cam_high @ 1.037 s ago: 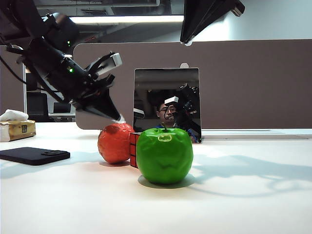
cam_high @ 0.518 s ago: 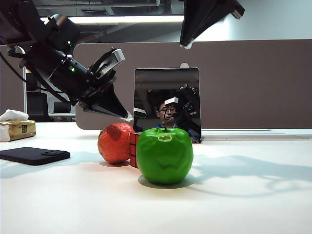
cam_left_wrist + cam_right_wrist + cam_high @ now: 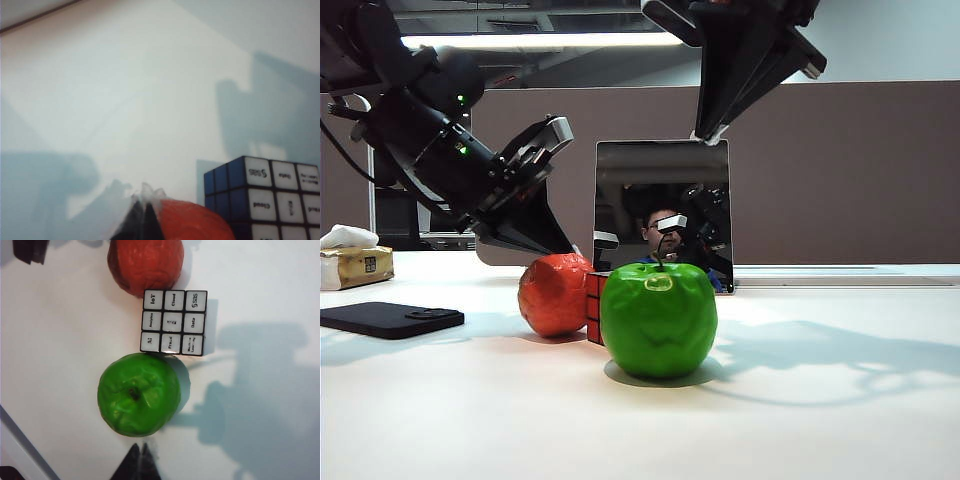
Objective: Move all the fruits on the tabletop near the face of the Rubik's cube that has the color most similar to each fruit.
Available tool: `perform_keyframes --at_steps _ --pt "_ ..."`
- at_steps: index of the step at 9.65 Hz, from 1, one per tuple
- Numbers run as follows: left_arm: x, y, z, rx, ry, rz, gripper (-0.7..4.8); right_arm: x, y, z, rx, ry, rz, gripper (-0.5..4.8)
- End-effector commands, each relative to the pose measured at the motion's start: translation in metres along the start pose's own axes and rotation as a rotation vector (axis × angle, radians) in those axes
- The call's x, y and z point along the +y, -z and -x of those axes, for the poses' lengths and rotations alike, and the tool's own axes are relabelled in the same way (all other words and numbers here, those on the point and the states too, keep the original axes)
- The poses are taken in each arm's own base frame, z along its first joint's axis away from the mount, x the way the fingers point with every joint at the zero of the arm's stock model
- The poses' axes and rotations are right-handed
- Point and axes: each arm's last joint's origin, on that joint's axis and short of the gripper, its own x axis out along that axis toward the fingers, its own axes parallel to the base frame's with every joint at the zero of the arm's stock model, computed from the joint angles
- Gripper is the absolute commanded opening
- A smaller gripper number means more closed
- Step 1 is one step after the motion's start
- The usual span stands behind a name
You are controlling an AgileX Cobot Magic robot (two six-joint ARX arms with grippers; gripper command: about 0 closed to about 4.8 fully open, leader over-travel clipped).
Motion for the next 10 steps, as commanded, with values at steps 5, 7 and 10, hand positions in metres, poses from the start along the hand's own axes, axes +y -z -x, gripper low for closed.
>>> perform_keyframes --at_steps 5,7,10 --pt "-0.022 0.008 0.033 0.201 -0.002 -0.004 -0.05 0.003 -0.003 -0.001 -0.042 -0.061 0.006 -0.01" --pt "-0.025 0.01 0.037 0.234 0.011 -0.016 -0.05 0.007 -0.001 -0.002 -0.029 -0.089 0.012 -0.01" --pt "-0.03 0.019 0.043 0.333 0.03 -0.007 -0.05 0.035 0.021 -0.043 0.063 -0.204 0.053 -0.01"
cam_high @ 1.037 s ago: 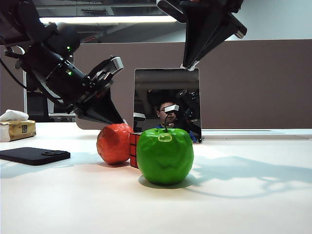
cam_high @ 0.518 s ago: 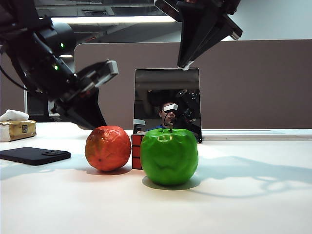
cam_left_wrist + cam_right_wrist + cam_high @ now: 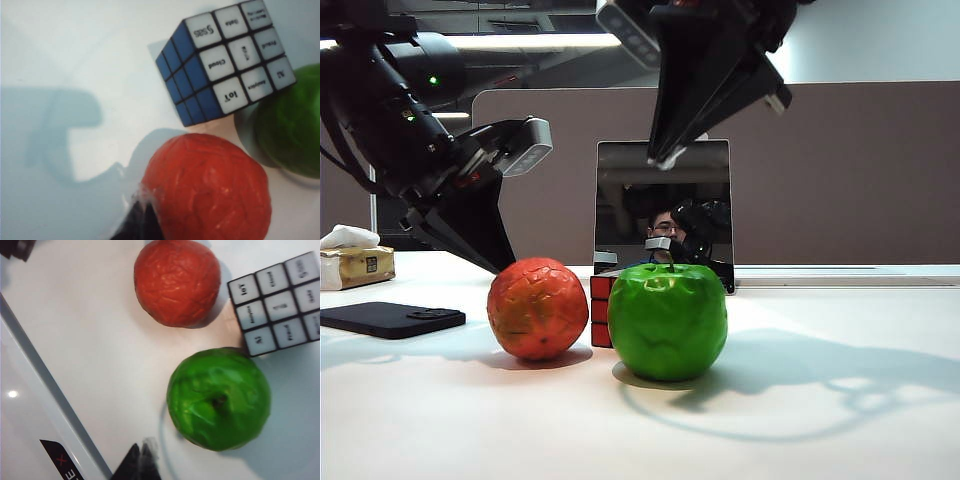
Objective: Move all the fruits on the tabletop near the face of the Rubik's cube that has the color most similar to each fruit.
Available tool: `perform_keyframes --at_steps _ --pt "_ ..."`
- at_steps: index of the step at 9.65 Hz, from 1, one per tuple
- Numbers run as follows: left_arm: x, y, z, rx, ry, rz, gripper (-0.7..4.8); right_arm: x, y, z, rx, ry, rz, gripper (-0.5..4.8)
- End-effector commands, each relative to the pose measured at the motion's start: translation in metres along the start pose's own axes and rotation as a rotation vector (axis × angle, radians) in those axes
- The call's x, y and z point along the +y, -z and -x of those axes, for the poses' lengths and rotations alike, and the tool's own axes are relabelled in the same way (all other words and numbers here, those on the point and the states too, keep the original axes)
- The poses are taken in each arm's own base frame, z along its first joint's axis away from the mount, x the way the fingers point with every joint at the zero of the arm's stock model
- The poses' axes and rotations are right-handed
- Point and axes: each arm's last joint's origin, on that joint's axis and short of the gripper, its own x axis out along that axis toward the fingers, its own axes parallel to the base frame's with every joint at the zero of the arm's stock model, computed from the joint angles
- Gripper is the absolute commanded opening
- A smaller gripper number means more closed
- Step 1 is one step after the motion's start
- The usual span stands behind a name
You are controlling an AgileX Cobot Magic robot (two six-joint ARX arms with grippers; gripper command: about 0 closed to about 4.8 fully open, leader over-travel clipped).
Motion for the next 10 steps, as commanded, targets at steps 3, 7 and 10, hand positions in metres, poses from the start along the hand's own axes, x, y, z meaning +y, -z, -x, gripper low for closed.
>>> perform_keyframes --at_steps 3,7,10 --pt "-0.008 0.004 0.012 0.053 -0.022 -0.034 -0.05 0.018 0.006 -0.03 -0.028 -0.076 0.014 -0.01" --pt "-0.015 0.006 0.024 0.066 -0.039 -0.031 -0.05 0.016 0.001 -0.049 -0.043 -0.083 -0.016 -0.01" --pt "-0.026 0.006 0.046 0.052 -0.11 -0.082 -0.05 0.017 -0.001 -0.065 -0.027 -0.035 -0.004 -0.01"
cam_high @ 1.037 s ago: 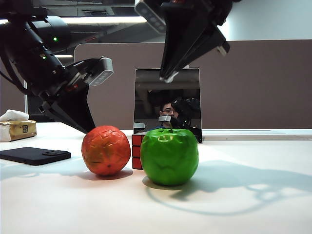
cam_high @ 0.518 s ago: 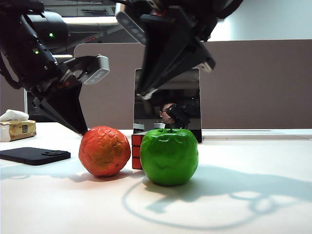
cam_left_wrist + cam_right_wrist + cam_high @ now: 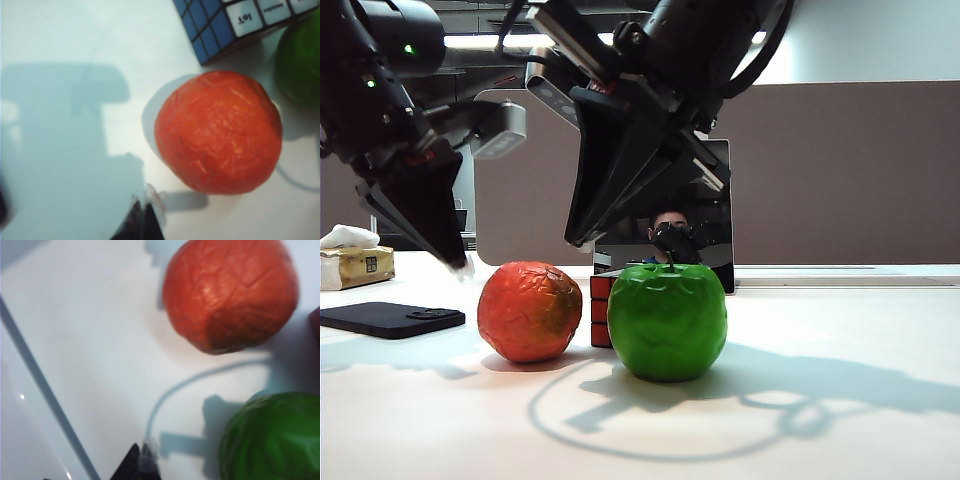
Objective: Move all the fruits on the tabletop near the face of the Rubik's cube that has the color most similar to each fruit.
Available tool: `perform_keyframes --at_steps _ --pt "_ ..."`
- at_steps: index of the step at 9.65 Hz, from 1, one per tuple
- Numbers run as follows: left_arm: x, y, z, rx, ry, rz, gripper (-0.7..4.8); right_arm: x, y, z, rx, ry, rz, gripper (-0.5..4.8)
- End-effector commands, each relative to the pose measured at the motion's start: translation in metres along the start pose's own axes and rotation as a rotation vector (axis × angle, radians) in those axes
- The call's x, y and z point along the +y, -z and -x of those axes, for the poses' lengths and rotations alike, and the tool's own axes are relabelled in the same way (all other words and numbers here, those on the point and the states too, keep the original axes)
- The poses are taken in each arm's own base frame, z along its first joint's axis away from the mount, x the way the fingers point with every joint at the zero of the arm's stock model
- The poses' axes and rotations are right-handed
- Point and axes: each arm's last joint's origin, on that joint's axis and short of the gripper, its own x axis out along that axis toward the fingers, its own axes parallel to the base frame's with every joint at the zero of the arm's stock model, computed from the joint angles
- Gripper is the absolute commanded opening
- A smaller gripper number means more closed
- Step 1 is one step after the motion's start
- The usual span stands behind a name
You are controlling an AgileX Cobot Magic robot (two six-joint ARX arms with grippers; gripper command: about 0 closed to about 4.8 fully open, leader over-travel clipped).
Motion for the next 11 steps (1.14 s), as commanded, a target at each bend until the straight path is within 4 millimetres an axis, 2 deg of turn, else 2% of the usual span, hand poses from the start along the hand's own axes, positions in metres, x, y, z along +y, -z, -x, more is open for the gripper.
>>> perform_keyframes --at_steps 1,3,4,5,6,7,9,10,11 --pt "-0.012 -0.003 0.028 -0.106 0.008 -0.046 -0.05 0.001 -0.003 0.001 -0.028 0.019 0.009 -0.01" --pt "-0.016 -0.003 0.034 -0.14 0.037 -0.051 -0.05 0.001 -0.003 0.001 -0.029 0.019 0.01 -0.01" --pt "-0.021 0.016 0.021 -0.124 0.097 -0.025 -0.05 0.003 -0.004 0.01 -0.066 0.059 0.023 -0.01" --pt "-0.026 0.047 -0.002 -0.126 0.106 0.031 -0.05 0.015 0.002 0.054 -0.191 0.212 0.048 -0.01" --pt "-0.028 0.05 0.001 -0.148 0.086 0.03 -0.05 0.02 0.009 0.072 -0.218 0.26 0.048 -0.01" --pt "-0.03 0.048 0.011 -0.197 0.022 0.003 -0.05 0.025 0.024 0.095 -0.212 0.342 0.036 -0.01" --pt "-0.03 0.046 0.015 -0.226 -0.003 -0.012 -0.05 0.028 0.033 0.108 -0.211 0.379 0.031 -0.01" --pt "-0.03 0.044 0.015 -0.257 -0.015 -0.026 -0.05 0.036 0.047 0.13 -0.254 0.381 0.03 -0.01" --pt "-0.028 0.041 0.014 -0.309 -0.037 -0.05 -0.05 0.041 0.056 0.144 -0.3 0.371 0.016 -0.01"
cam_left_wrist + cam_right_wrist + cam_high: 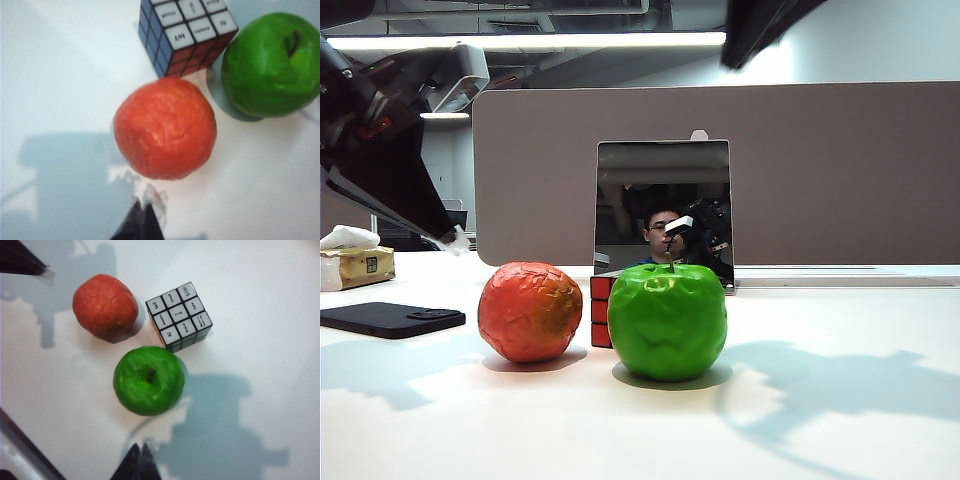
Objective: Move all the fruits on the tabletop near the face of the Rubik's cube that has the color most similar to each fruit.
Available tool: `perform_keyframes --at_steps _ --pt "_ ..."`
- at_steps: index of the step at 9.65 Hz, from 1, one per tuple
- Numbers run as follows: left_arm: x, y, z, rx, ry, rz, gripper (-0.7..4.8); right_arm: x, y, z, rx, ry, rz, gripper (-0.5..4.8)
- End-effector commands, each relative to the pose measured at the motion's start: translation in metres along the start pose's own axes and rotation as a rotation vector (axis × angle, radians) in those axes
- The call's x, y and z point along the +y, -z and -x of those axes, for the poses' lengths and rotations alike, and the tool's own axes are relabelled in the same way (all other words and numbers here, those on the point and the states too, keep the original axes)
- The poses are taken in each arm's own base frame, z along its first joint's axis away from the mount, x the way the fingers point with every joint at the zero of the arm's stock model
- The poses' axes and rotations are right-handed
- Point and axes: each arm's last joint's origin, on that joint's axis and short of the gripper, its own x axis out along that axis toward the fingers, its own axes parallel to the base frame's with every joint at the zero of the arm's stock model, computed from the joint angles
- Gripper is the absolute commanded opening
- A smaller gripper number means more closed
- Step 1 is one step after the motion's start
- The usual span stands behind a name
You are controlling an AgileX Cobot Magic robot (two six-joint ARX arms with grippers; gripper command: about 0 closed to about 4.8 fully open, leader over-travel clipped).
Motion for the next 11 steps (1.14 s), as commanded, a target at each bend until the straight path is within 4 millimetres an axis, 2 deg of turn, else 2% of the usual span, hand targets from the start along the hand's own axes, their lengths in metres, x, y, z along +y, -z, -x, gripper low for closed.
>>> perform_keyframes --at_steps 1,6,11 --pt "0.003 -0.002 -0.005 -0.082 -0.028 -0.016 -0.05 -0.002 0.014 0.043 -0.096 -0.011 -0.049 -0.01" --pt "0.005 0.01 -0.017 -0.04 -0.011 0.028 -0.05 0.0 0.024 0.039 -0.032 -0.012 -0.048 -0.01" --pt "0.007 0.008 -0.029 -0.063 0.04 0.059 -0.05 0.002 0.026 0.034 -0.031 -0.018 -0.042 -0.01"
